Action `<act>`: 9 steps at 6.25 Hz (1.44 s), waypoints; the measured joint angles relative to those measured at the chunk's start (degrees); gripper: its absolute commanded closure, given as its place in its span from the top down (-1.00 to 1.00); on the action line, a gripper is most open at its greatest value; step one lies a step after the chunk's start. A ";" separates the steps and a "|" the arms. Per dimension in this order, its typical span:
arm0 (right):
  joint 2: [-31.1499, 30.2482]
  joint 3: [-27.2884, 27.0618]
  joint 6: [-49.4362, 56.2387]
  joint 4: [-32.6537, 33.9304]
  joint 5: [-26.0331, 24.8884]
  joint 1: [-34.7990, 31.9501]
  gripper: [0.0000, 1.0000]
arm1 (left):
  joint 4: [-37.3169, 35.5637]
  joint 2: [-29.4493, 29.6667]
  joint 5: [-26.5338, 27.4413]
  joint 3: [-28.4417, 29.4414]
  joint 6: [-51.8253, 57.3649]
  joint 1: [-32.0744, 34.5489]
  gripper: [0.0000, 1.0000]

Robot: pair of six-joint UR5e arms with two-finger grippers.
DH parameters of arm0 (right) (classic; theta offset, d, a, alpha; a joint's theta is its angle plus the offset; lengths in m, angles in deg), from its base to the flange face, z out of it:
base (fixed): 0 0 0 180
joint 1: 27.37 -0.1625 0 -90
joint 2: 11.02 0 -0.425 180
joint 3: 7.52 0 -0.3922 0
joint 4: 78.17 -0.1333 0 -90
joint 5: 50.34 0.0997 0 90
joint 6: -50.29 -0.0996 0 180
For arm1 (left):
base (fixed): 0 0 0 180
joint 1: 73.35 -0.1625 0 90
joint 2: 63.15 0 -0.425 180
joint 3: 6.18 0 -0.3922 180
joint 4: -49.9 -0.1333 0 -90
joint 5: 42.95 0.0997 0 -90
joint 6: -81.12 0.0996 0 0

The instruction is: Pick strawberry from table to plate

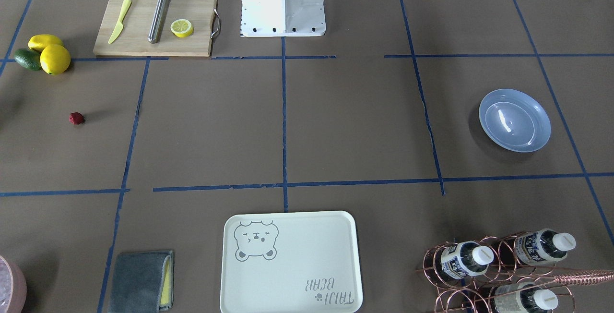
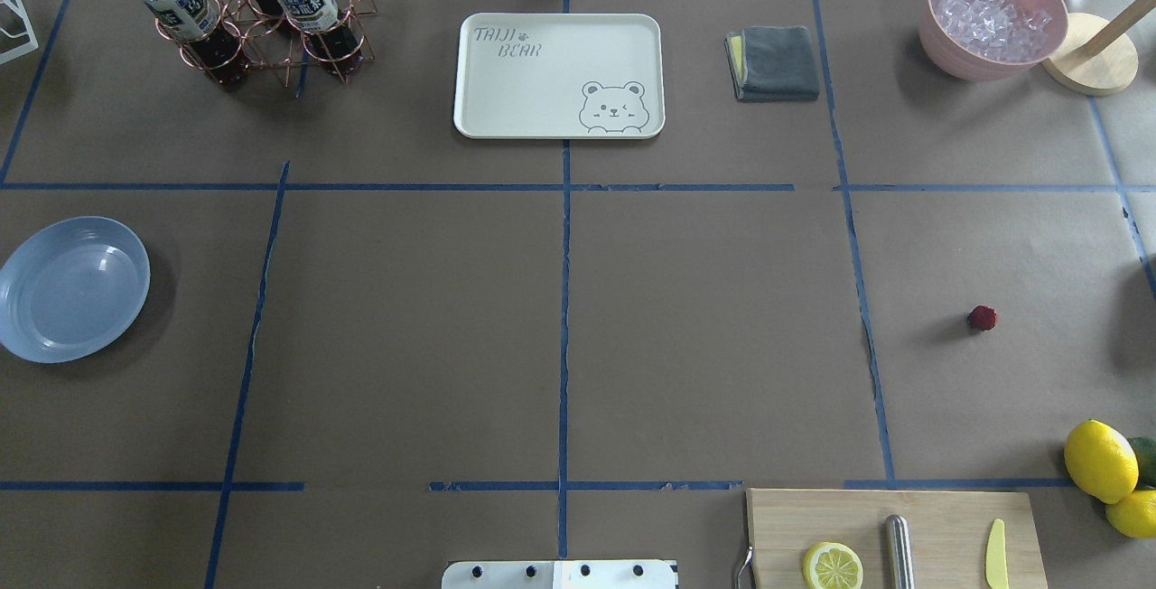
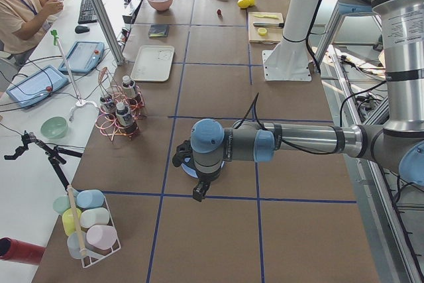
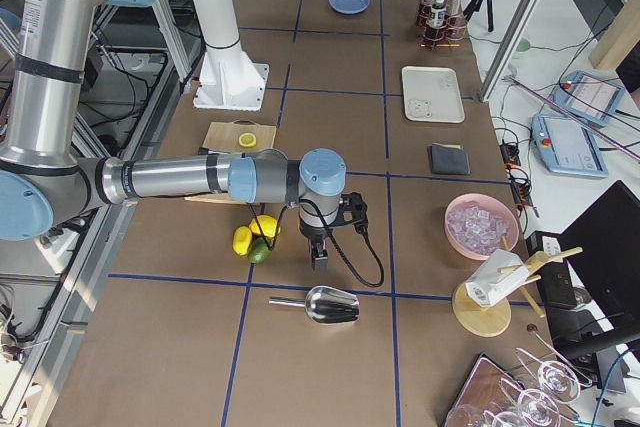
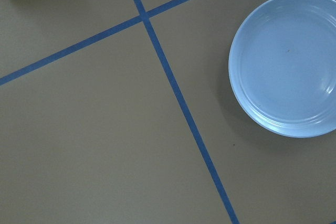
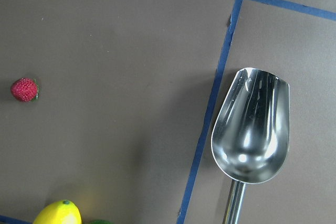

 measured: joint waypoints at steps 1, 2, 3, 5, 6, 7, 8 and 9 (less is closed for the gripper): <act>0.00 -0.02 -0.04 0.00 0.12 -0.02 1.00 | 0.05 0.18 -0.11 0.37 -0.45 -0.06 1.00; 0.00 -0.07 -0.03 -0.02 0.31 -0.03 1.00 | 0.39 0.47 -0.10 1.83 -1.42 -0.15 1.00; 0.01 -0.09 -0.02 -0.06 0.40 -0.02 1.00 | 2.26 0.63 -0.77 4.54 -2.23 -0.19 1.00; 0.02 -0.08 0.01 -0.08 0.55 0.03 1.00 | 12.66 0.66 -4.86 12.08 -4.38 -0.55 1.00; 0.01 -0.09 0.05 -0.08 0.84 0.04 1.00 | 18.26 0.75 -6.76 16.02 -7.43 -1.05 1.00; 0.02 -0.13 0.07 -0.09 1.16 0.04 1.00 | 24.05 0.88 -7.65 18.86 -13.62 -2.83 1.00; 0.07 -0.13 0.08 -0.11 1.33 0.04 1.00 | 29.08 1.41 -7.82 20.48 -20.85 -6.32 1.00; 0.10 -0.13 0.08 -0.14 1.39 0.05 1.00 | 33.06 2.79 -7.77 21.95 -27.19 -10.44 1.00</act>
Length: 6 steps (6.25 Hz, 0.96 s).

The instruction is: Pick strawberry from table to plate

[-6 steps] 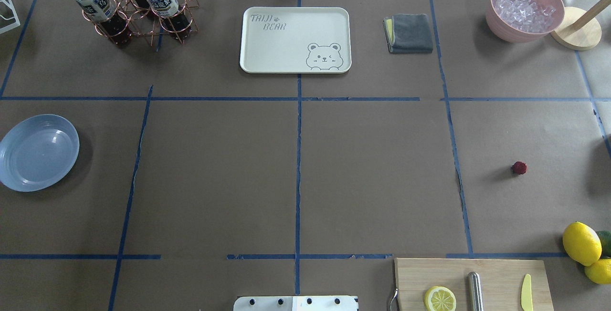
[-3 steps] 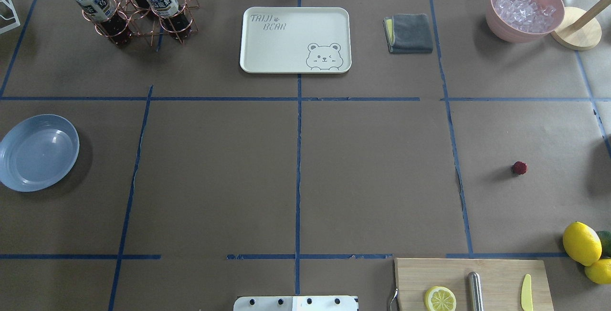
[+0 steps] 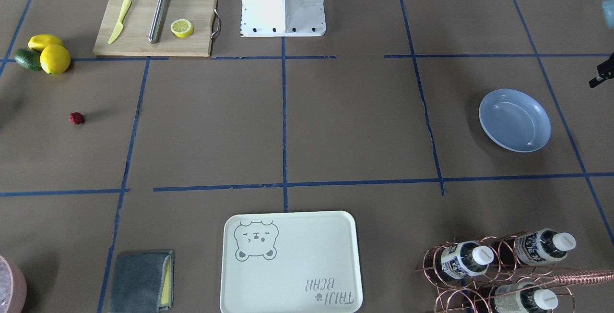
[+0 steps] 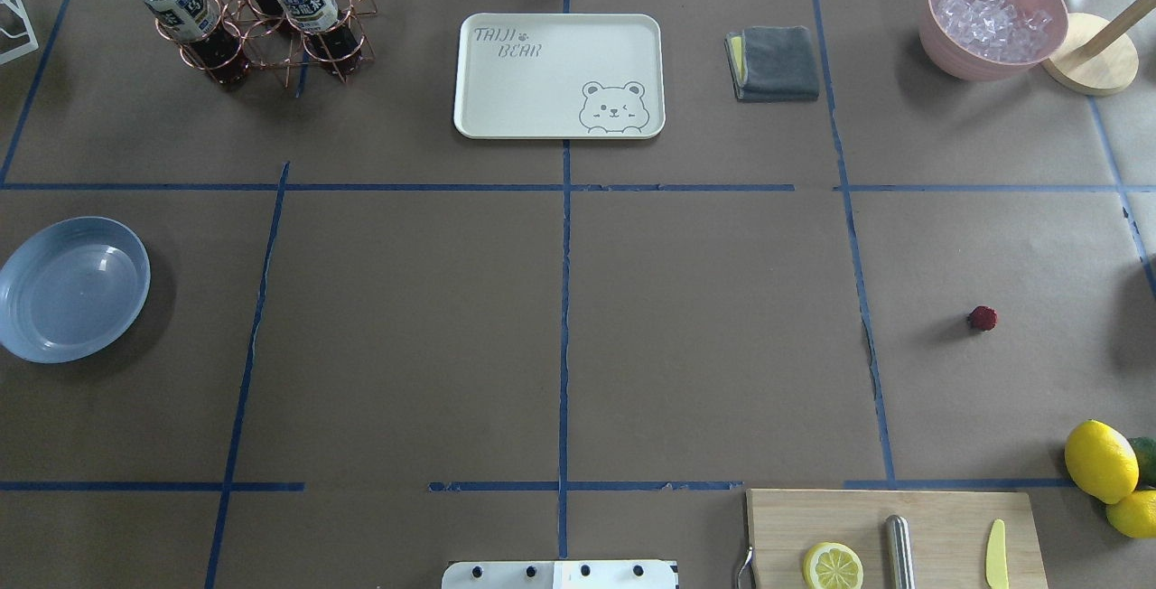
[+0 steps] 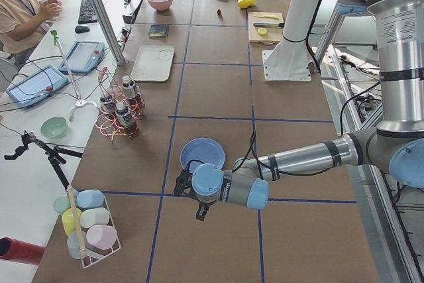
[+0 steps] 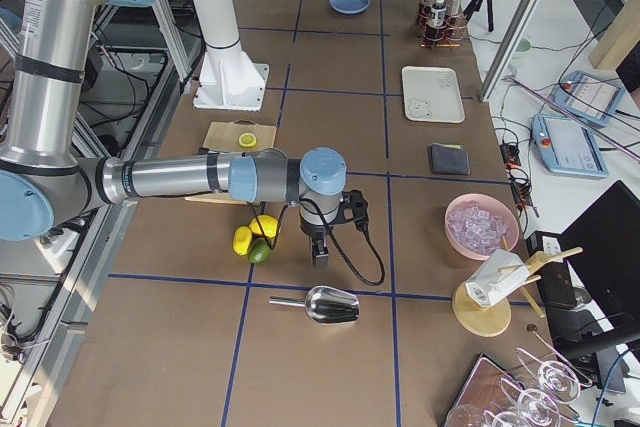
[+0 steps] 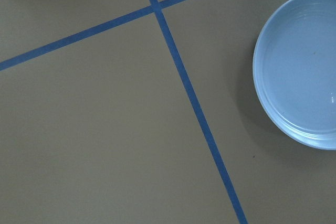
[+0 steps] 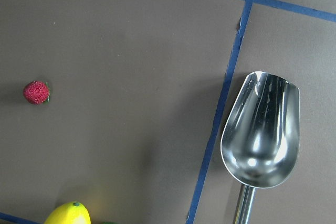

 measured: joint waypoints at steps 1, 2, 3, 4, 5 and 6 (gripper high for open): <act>0.01 0.00 0.00 0.00 0.04 0.00 1.00 | 2.28 1.72 0.06 1.16 -4.77 -3.29 1.00; 0.04 0.01 -0.01 0.03 0.28 0.00 1.00 | 3.19 3.27 0.12 1.84 -8.42 -5.96 1.00; 0.06 0.04 -0.05 0.05 0.65 0.00 1.00 | 3.49 4.77 0.18 2.38 -11.86 -8.79 0.99; 0.05 0.07 -0.07 0.04 0.82 0.00 1.00 | 3.61 5.89 0.58 3.01 -14.27 -11.25 0.88; 0.04 0.11 -0.08 0.02 0.88 0.00 1.00 | 3.65 6.48 1.50 3.89 -15.27 -12.67 0.58; 0.03 0.14 -0.08 0.03 0.90 0.00 1.00 | 3.63 6.75 2.23 4.47 -15.63 -13.34 -0.14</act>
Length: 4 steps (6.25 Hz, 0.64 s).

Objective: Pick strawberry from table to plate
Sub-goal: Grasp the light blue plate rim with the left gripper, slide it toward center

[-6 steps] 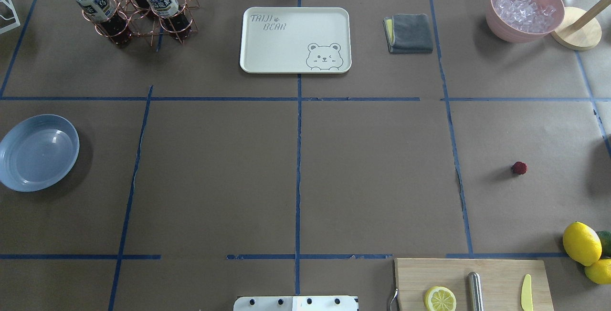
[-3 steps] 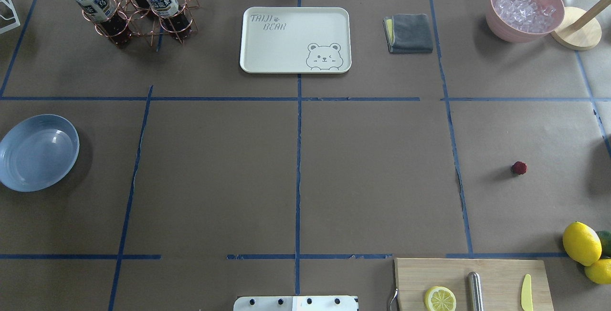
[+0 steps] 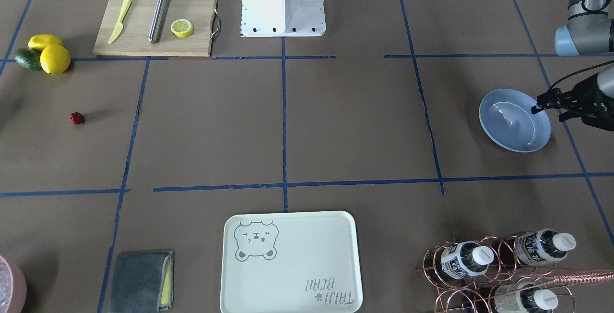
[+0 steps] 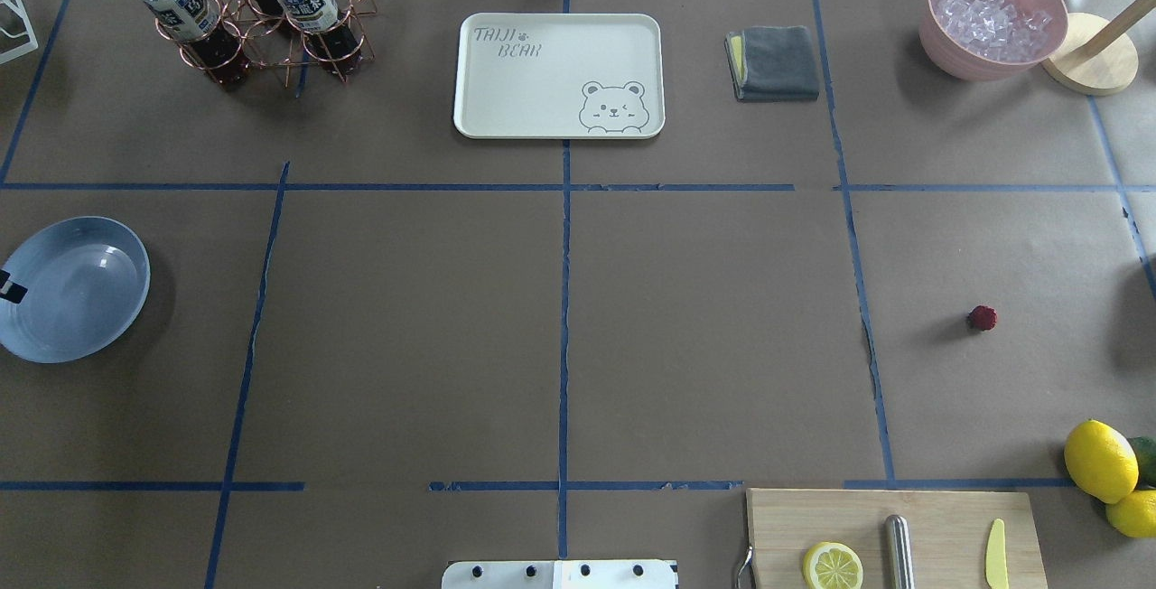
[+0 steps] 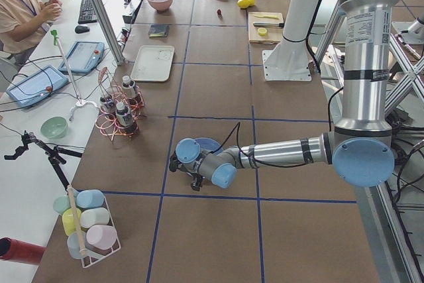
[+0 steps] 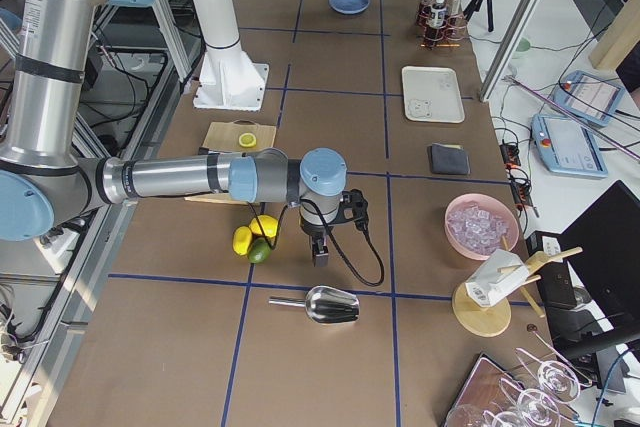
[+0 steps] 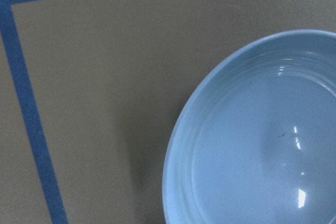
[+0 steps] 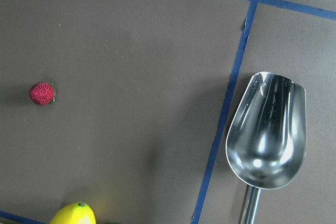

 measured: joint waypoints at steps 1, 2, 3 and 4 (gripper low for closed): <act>-0.03 0.02 0.02 0.02 0.00 0.00 1.00 | -0.05 0.17 0.31 0.41 -0.14 -0.24 -0.65; -0.04 0.03 0.05 0.02 0.01 0.00 1.00 | -0.09 0.29 0.42 0.70 -0.19 -0.31 -1.00; -0.05 0.03 0.07 0.02 0.01 0.00 1.00 | -0.13 0.33 0.45 0.83 -0.19 -0.42 -1.00; -0.04 0.03 0.08 0.01 0.01 0.00 1.00 | -0.16 0.35 0.46 0.82 -0.22 -0.53 -1.00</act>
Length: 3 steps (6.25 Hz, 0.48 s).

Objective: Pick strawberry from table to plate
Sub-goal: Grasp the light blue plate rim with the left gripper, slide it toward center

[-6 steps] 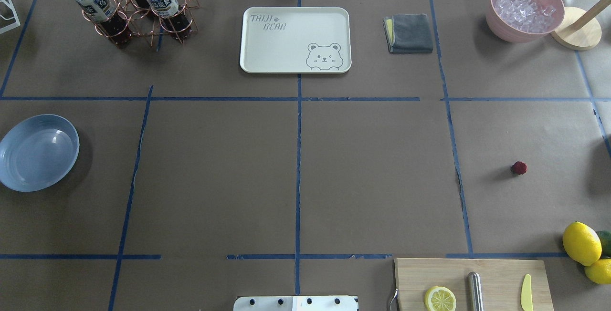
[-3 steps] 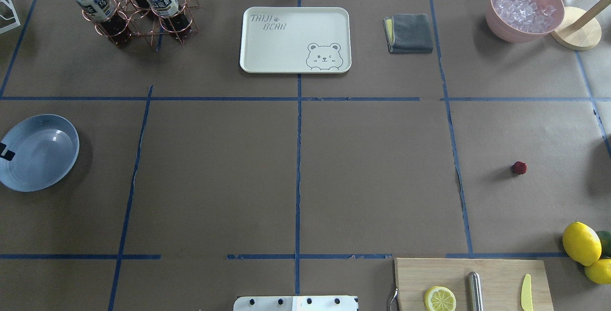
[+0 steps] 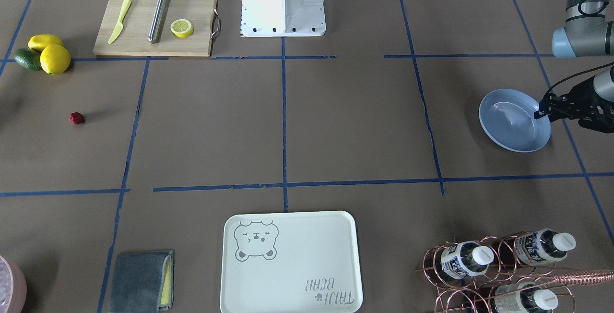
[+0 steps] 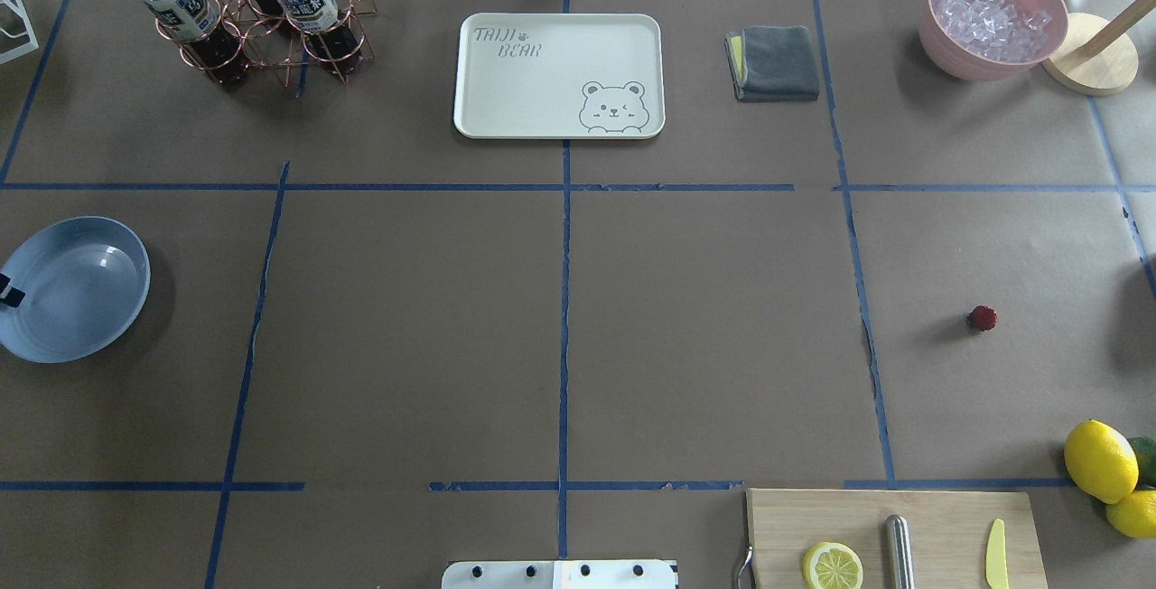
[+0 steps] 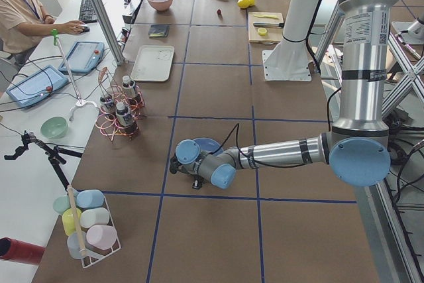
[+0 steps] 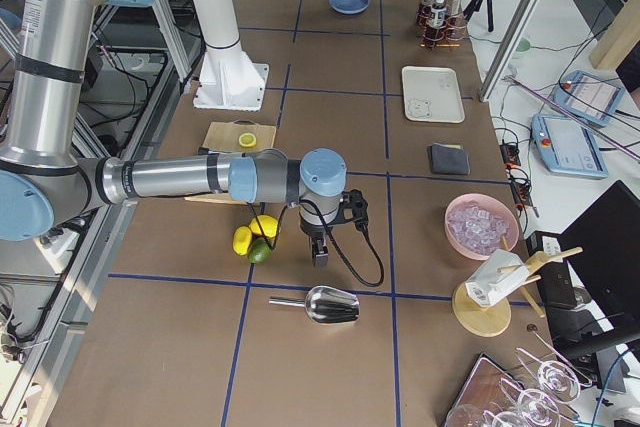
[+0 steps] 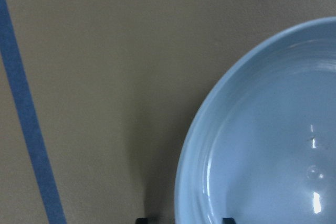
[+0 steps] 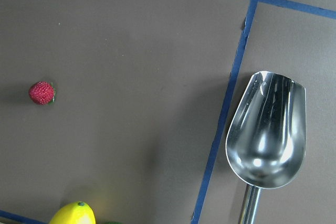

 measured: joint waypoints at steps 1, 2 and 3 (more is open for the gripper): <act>0.01 0.00 0.00 -0.04 0.00 0.00 1.00 | -0.10 0.16 -0.05 -0.17 -0.13 -0.03 -1.00; 0.01 -0.01 0.00 -0.06 0.00 0.00 1.00 | -0.14 0.70 -0.45 -0.95 -1.30 -0.08 -1.00; 0.01 -0.10 0.01 -0.07 0.00 0.00 1.00 | 0.03 1.71 -1.47 -2.89 -5.11 -0.09 -1.00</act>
